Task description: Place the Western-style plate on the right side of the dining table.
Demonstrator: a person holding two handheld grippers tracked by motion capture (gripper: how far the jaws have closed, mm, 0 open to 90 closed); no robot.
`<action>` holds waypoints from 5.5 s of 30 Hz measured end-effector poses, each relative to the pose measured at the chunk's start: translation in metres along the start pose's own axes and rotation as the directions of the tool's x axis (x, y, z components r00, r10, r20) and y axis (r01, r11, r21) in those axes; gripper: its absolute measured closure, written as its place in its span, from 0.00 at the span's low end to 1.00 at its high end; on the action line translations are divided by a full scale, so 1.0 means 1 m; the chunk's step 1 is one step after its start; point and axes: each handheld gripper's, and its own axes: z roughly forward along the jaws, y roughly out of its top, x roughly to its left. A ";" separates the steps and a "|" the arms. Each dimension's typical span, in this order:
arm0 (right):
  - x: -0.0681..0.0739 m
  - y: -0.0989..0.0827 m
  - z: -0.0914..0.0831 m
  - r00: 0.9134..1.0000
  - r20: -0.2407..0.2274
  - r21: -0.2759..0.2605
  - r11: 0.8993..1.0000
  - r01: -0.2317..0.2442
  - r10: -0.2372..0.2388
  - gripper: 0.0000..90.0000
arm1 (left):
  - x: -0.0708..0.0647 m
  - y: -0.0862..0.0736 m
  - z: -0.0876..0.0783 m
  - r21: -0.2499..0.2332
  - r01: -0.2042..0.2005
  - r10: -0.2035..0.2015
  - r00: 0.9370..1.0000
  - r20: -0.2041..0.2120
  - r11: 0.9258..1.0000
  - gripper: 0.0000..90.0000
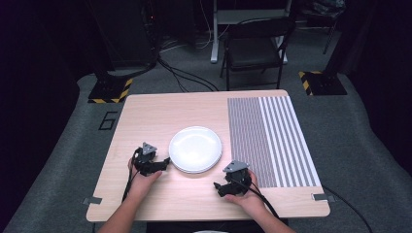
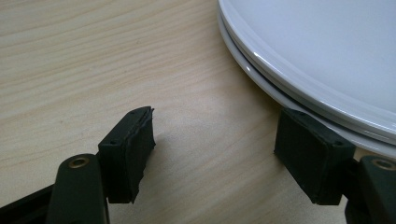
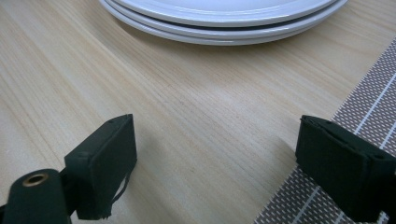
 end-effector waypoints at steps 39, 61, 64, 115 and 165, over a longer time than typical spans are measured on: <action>0.009 0.002 -0.006 1.000 0.016 -0.027 1.000 0.009 -0.008 0.52 | 0.005 0.002 -0.007 0.007 0.082 -0.082 0.997 -0.011 0.997 0.50; -0.009 0.022 -0.021 0.995 0.053 -0.047 0.995 -0.087 0.090 0.57 | -0.003 0.042 -0.017 0.046 0.116 -0.119 0.991 0.068 0.992 0.58; -0.013 0.024 -0.023 0.993 0.059 -0.055 0.994 -0.099 0.102 0.57 | -0.006 0.049 -0.017 0.039 0.121 -0.123 0.990 0.073 0.992 0.59; -0.042 0.048 -0.008 0.962 0.091 -0.055 0.966 -0.253 0.258 0.61 | -0.001 0.067 0.012 0.106 0.259 -0.275 0.944 0.180 0.960 0.70; -0.049 0.069 0.041 0.918 0.112 -0.048 0.924 -0.378 0.381 0.57 | -0.002 0.061 0.013 0.111 0.253 -0.270 0.943 0.193 0.961 0.65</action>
